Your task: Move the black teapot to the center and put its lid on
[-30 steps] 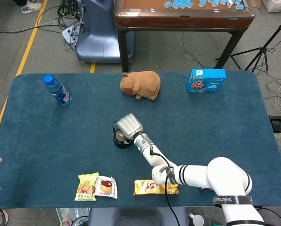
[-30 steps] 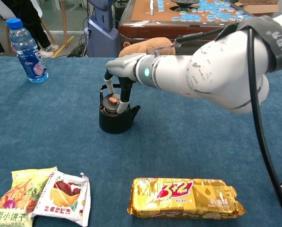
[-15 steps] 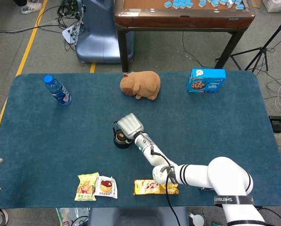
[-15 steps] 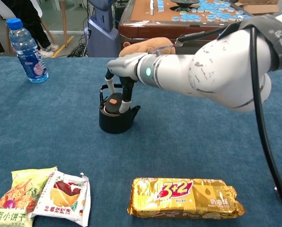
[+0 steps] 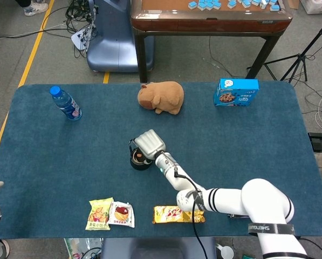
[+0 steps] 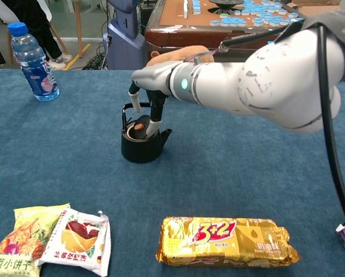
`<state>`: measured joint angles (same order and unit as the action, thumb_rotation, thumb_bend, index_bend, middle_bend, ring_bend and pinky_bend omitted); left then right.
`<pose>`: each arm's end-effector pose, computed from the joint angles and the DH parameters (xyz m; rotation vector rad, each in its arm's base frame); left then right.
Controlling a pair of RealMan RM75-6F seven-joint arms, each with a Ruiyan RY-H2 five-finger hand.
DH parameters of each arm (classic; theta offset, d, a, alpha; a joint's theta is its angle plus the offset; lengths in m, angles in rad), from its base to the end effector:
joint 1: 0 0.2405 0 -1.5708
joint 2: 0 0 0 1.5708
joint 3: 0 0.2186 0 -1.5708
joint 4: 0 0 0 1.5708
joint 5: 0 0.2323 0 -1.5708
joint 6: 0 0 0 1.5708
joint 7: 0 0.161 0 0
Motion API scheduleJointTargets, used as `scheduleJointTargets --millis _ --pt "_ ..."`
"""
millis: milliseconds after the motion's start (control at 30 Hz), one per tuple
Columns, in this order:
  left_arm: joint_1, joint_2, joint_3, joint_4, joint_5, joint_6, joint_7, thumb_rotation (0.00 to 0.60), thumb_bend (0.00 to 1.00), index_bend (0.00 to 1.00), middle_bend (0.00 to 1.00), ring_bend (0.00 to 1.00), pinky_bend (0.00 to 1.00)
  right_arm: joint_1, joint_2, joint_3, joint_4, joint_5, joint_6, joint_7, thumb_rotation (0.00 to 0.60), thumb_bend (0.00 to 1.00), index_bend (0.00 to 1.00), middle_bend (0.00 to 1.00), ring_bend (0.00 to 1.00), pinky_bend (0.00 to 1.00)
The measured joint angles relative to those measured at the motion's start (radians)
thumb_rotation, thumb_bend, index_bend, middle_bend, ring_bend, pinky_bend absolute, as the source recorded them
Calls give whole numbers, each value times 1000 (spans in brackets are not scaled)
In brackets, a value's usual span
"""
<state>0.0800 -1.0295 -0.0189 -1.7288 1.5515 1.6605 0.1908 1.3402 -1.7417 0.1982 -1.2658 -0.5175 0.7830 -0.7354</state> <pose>-0.2824 0.1423 0.1549 -1.3075 -0.7567 -0.7615 0.0285 -0.3790 -0.1101 2.1255 -0.7062 0.7281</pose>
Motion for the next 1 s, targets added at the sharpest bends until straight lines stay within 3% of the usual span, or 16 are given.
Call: scheduleJointTargets --millis 167,267,733,1000 --pt "-1 -1 0 -1 0 -3 7 600 732 240 160 115 272 -8 31 -1 -55 -14 15 3 600 142 390 1000 988 1000" --pt "-2 -2 1 -2 1 -3 9 600 731 240 160 115 272 -12 50 -4 -85 -22 22 4 600 230 390 1000 988 1000" --pt "-2 -2 0 -3 -1 -5 12 600 732 241 160 115 272 -15 58 -34 -123 -45 58 -26 600 828 390 1000 988 1000" --pt "-2 -1 1 -3 0 -4 8 600 732 240 160 115 272 -10 53 -44 -123 -28 64 -51 600 879 392 1000 988 1000"
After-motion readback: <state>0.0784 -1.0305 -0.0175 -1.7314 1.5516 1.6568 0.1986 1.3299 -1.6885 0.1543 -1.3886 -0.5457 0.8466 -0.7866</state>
